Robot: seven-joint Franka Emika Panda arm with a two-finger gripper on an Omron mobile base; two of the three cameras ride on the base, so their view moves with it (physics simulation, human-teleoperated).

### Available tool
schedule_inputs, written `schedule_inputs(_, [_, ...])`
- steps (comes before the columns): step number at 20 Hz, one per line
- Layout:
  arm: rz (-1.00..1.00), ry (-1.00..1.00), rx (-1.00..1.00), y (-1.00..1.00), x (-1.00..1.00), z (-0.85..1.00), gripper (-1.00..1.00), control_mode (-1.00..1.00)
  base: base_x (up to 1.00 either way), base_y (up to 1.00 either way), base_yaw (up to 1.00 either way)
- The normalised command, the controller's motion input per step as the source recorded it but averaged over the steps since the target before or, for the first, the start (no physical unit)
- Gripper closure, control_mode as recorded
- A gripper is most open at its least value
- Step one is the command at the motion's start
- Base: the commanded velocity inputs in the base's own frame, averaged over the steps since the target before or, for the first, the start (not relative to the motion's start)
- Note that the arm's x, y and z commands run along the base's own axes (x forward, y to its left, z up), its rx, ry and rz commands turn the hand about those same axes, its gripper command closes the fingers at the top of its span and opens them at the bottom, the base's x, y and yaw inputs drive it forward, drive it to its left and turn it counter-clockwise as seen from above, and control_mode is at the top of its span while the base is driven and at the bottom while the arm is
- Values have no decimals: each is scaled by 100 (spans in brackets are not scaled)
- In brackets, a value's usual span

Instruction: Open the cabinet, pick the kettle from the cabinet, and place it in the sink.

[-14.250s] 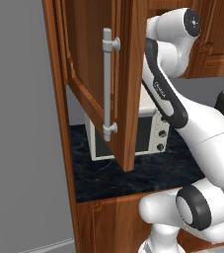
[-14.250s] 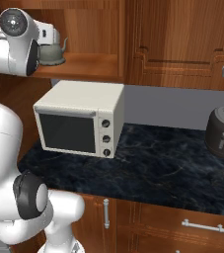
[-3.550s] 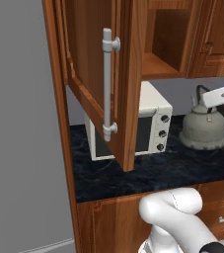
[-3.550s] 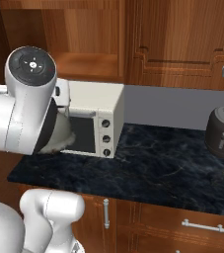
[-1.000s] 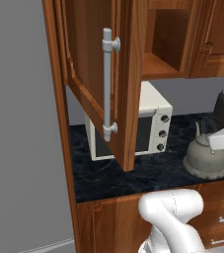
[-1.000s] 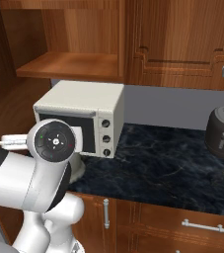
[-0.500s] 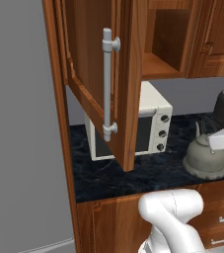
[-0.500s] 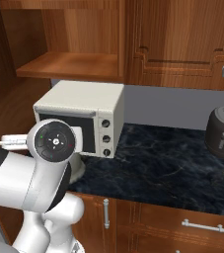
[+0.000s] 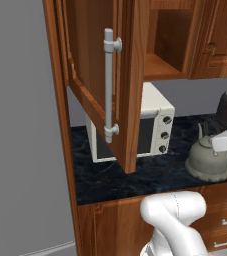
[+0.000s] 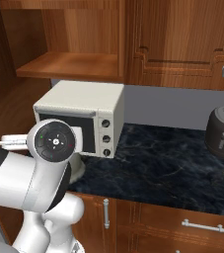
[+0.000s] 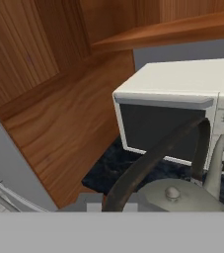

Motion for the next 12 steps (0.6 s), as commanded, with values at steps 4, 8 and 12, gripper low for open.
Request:
schedule_inputs(4, [0,0,0,0,0,0,100,100,-2,0,0])
schedule_inputs(8, [0,0,0,0,0,0,100,100,-31,-3,0])
schedule_inputs(12, [0,0,0,0,0,0,100,100,-54,-12,-7])
